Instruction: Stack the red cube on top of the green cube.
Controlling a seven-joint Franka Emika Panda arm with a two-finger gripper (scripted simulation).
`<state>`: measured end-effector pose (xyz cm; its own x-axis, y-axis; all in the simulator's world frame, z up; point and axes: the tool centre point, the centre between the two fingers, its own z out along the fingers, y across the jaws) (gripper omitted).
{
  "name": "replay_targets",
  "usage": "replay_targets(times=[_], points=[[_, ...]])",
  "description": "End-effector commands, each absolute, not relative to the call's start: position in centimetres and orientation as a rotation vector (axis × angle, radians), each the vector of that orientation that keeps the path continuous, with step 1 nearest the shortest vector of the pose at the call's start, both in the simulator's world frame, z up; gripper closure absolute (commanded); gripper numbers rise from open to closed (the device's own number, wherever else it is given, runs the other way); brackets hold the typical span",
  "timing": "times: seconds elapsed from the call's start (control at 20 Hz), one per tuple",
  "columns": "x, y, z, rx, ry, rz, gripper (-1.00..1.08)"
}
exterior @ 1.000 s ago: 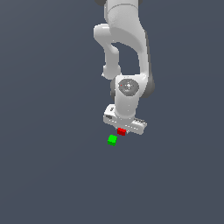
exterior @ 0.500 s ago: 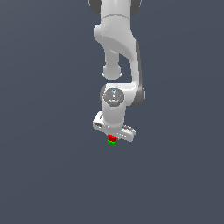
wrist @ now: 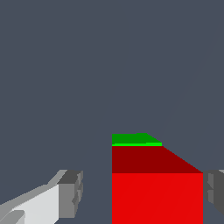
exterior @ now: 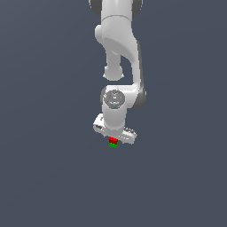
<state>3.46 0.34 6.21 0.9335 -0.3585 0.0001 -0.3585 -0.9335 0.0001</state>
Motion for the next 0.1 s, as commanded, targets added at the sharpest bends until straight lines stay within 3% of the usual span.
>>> replay_targets(times=[0.0, 0.05], points=[[3.47, 0.34, 6.21, 3.089, -0.572, 0.000, -0.92], [3.47, 0.34, 6.21, 3.089, -0.572, 0.000, -0.92]])
